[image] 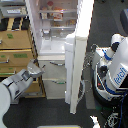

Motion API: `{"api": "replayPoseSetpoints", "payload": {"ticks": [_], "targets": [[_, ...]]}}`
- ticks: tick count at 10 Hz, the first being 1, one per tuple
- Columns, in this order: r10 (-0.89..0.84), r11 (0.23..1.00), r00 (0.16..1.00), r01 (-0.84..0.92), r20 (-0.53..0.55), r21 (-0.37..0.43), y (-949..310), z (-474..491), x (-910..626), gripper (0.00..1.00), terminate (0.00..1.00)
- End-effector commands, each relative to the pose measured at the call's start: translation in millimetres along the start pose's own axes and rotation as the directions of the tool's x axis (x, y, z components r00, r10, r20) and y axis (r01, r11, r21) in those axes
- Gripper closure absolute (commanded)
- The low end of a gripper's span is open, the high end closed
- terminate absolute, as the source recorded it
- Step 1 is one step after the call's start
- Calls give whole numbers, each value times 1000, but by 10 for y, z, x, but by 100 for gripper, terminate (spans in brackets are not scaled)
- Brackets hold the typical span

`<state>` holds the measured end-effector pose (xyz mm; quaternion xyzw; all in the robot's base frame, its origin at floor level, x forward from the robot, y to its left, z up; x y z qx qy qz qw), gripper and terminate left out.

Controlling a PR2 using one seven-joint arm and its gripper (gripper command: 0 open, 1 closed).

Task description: Opening the fridge

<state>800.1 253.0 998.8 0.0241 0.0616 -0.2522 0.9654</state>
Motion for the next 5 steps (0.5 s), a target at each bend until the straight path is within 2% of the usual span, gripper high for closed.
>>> {"api": "replayPoseSetpoints", "payload": {"ticks": [1,3,4,5], "targets": [[-581,812,716,546,388,207,-7163,5304,-511,0,0],[-651,746,633,635,418,200,-7830,5576,-882,0,0],[-709,683,575,705,407,192,-8324,5569,-1159,0,0],[-720,668,562,720,408,186,-8420,5569,-1227,0,0]]}}
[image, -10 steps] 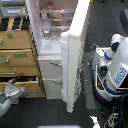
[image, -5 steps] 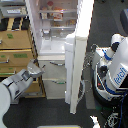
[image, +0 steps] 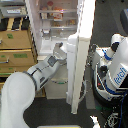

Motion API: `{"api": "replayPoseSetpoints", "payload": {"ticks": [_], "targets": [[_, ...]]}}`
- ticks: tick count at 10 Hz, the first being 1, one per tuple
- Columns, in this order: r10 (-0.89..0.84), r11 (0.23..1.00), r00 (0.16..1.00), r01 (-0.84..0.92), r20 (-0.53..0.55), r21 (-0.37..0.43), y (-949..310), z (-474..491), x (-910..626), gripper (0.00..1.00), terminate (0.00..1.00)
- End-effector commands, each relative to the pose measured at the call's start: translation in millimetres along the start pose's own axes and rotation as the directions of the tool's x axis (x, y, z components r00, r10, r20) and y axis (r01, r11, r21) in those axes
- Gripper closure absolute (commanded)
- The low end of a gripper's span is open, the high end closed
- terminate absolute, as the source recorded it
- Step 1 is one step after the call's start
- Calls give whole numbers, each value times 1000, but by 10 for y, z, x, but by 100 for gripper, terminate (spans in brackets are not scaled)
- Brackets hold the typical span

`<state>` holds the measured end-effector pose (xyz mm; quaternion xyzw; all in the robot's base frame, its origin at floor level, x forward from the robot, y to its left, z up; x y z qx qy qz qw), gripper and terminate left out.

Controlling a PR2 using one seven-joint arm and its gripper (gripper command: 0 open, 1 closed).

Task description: Opening the fridge

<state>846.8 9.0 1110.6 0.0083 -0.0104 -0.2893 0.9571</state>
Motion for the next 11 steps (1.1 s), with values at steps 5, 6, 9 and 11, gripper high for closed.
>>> {"api": "replayPoseSetpoints", "payload": {"ticks": [5,6,9,11], "targets": [[-632,744,721,667,284,-38,-6551,4071,-800,0,0],[-623,752,734,657,270,-51,-6370,3895,-726,0,0],[-545,807,789,585,284,-76,-4471,2453,-806,0,0],[-426,874,862,470,273,-122,-2684,943,-1582,0,0]]}}
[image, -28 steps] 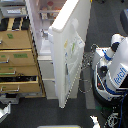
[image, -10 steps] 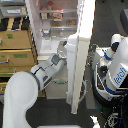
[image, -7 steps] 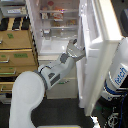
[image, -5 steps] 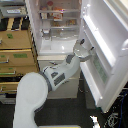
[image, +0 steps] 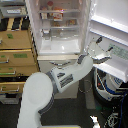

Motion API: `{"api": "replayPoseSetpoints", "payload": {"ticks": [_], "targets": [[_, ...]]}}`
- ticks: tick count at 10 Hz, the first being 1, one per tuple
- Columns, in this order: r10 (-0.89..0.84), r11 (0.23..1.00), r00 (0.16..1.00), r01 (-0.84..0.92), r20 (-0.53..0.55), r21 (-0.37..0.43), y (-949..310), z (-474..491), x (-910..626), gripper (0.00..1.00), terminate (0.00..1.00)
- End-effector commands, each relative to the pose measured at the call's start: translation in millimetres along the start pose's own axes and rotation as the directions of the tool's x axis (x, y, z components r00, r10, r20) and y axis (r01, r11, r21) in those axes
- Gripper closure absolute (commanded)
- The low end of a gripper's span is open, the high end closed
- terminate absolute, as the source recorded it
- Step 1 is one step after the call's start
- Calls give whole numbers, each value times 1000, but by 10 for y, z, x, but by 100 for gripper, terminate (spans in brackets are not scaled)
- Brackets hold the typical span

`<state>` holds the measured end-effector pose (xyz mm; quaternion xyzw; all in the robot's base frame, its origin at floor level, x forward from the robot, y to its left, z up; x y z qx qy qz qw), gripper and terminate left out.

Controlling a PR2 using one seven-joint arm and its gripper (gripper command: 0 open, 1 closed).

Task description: Opening the fridge

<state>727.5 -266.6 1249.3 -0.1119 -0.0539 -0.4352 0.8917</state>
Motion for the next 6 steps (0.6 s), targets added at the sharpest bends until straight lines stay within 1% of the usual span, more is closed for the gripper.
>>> {"api": "replayPoseSetpoints", "payload": {"ticks": [1,2,3,4,5,6], "targets": [[-102,995,993,103,52,-6,-45,-364,-2536,0,0],[-28,999,998,30,50,-35,362,-594,-2995,0,0],[42,999,998,-41,50,-24,856,-851,-3734,0,0],[71,997,996,-69,57,-35,1001,-884,-3945,0,0],[164,986,984,-160,74,-50,1369,-964,-4554,0,0],[231,973,971,-228,66,-45,1612,-1052,-4994,0,0]]}}
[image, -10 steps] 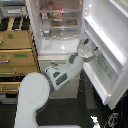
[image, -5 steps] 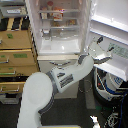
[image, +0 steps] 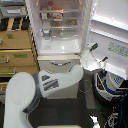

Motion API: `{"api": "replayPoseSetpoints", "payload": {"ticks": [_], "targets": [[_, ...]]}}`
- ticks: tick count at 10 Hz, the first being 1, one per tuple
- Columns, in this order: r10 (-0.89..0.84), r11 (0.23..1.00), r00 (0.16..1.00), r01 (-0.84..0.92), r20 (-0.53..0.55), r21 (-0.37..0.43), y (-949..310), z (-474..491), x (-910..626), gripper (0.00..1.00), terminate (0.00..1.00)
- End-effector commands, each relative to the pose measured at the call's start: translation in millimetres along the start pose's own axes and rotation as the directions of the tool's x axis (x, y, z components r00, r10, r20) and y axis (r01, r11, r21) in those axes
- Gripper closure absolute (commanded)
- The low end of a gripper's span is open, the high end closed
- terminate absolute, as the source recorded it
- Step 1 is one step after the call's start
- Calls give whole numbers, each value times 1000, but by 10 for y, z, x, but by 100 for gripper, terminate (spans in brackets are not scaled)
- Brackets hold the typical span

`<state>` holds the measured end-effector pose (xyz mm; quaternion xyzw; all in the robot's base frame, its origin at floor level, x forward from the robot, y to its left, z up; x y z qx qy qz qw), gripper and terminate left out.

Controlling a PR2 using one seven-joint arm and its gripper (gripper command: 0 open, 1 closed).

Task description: Opening the fridge

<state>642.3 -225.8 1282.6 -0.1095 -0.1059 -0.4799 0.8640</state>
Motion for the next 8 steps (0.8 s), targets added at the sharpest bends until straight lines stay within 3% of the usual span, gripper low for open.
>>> {"api": "replayPoseSetpoints", "payload": {"ticks": [1,2,7,8], "targets": [[388,920,921,-389,-30,-50,1630,-1226,-4869,0,0],[474,879,880,-474,-13,-46,1742,-1265,-5416,0,0],[571,815,804,-579,169,4,1590,-1219,-6515,0,0],[602,789,772,-615,204,0,1544,-1284,-6737,0,100]]}}
